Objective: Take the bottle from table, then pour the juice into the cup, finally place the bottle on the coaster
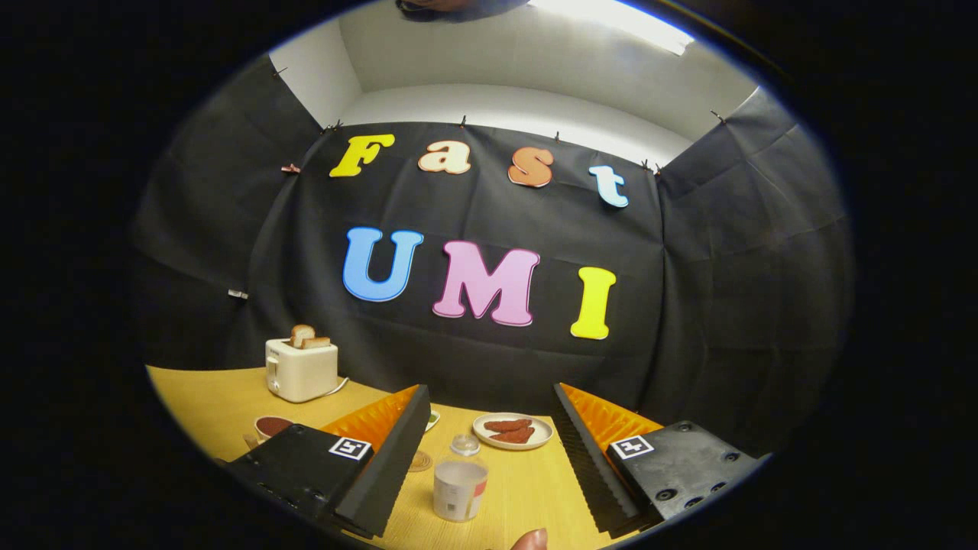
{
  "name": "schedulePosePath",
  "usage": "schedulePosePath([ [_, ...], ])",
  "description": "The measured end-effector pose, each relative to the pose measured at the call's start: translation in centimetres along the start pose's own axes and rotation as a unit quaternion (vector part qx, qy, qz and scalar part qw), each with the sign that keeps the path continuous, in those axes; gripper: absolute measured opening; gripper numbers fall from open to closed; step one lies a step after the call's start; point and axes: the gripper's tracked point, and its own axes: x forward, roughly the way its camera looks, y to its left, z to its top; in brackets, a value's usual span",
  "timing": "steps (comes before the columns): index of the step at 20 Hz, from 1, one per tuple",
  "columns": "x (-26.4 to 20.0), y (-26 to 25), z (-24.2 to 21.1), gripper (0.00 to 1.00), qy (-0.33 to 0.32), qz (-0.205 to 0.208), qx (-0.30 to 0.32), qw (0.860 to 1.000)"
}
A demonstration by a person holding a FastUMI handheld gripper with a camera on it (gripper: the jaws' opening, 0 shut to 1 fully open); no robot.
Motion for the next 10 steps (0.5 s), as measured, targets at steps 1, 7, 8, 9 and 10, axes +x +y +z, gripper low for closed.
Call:
schedulePosePath([
  [1,0.2,0.5,-1.7,0.97,0.008,0.001,0.004,1.0],
  [7,1.6,2.1,-9.5,0.97,0.037,-0.015,0.012,0.999],
  [8,2.0,2.2,-10.5,0.97,0.039,-0.018,0.011,0.999],
  [9,2.2,2.2,-11.3,0.97,0.042,-0.021,0.013,0.999],
  [10,2.5,2.3,-12.0,0.97,0.044,-0.024,0.015,0.999],
])
